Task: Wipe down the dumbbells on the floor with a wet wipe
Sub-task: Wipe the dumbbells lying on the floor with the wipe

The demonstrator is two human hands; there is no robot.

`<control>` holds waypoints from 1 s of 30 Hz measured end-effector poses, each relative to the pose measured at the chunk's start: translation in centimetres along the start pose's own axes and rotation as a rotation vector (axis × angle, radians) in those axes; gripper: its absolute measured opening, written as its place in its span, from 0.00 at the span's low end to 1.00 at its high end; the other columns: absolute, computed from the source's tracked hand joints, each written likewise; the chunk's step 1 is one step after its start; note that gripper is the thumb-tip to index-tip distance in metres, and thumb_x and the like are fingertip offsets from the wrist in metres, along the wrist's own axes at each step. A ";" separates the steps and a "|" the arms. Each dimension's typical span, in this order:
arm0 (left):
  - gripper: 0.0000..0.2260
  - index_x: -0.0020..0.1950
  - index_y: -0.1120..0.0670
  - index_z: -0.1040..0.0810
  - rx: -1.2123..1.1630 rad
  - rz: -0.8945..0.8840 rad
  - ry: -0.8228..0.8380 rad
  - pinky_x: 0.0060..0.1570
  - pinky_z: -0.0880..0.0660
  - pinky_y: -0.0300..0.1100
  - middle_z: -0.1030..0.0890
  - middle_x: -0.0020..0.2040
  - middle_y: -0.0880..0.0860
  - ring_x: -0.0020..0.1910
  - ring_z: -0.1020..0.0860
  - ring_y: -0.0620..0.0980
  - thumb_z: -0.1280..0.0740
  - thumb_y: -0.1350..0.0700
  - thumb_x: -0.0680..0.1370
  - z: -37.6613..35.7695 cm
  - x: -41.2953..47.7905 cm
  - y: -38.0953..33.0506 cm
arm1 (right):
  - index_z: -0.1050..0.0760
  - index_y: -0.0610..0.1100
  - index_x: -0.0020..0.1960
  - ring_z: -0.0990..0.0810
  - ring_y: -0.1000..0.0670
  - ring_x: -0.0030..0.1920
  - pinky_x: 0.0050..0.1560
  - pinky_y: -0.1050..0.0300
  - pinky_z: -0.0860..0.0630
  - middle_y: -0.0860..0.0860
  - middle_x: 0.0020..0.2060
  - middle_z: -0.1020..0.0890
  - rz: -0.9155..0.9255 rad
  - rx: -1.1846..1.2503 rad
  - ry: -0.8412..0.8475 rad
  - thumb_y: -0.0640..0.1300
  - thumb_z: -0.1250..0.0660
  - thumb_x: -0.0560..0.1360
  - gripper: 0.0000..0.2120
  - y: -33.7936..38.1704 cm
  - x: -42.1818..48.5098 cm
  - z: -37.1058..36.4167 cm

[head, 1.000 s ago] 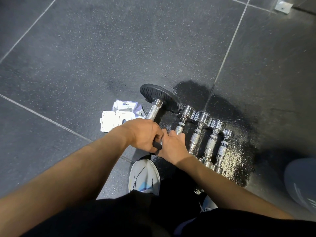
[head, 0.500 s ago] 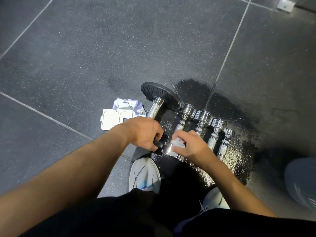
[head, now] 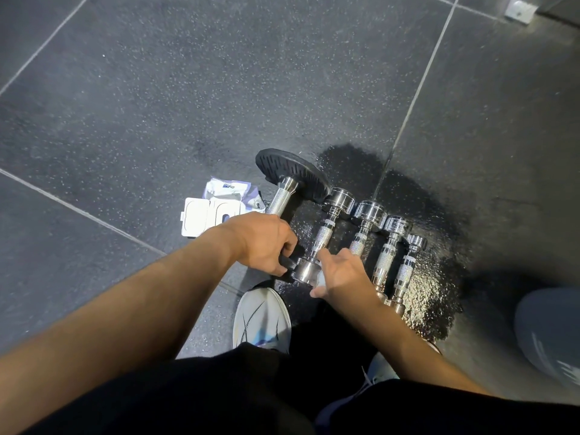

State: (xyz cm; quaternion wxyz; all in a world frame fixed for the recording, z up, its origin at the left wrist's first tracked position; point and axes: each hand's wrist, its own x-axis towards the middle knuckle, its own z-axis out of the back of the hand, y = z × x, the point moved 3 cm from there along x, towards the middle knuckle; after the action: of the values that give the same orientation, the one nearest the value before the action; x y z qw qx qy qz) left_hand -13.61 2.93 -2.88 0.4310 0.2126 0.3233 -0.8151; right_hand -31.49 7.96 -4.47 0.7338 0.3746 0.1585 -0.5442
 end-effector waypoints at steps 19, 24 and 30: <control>0.12 0.47 0.43 0.23 0.019 0.001 -0.011 0.39 0.27 0.43 0.27 0.41 0.41 0.44 0.24 0.47 0.28 0.39 0.71 -0.3 0.1 0.4 | 0.20 0.54 0.59 0.32 0.50 0.55 0.54 0.56 0.39 0.53 0.51 0.19 0.068 0.029 -0.265 0.62 0.33 0.77 0.16 -1.8 0.7 -0.5; 0.11 0.47 0.42 0.24 0.029 -0.003 -0.007 0.39 0.30 0.42 0.28 0.41 0.40 0.43 0.25 0.47 0.28 0.39 0.72 -0.2 0.1 0.3 | 0.26 0.51 0.69 0.23 0.42 0.55 0.50 0.55 0.30 0.41 0.57 0.24 -0.058 0.249 -0.072 0.55 0.32 0.79 0.20 -2.4 0.7 0.3; 0.12 0.49 0.43 0.23 0.029 -0.008 -0.005 0.38 0.29 0.43 0.27 0.42 0.41 0.41 0.26 0.45 0.29 0.38 0.72 -0.1 0.1 0.2 | 0.30 0.51 0.60 0.23 0.46 0.48 0.45 0.55 0.34 0.43 0.50 0.21 -0.065 0.173 0.052 0.51 0.29 0.78 0.15 -2.8 1.7 0.8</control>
State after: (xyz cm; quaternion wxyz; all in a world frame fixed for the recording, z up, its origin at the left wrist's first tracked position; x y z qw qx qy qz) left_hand -13.46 2.86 -3.11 0.4254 0.2153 0.3112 -0.8221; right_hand -33.64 5.90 -6.06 0.6762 0.4452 0.1419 -0.5695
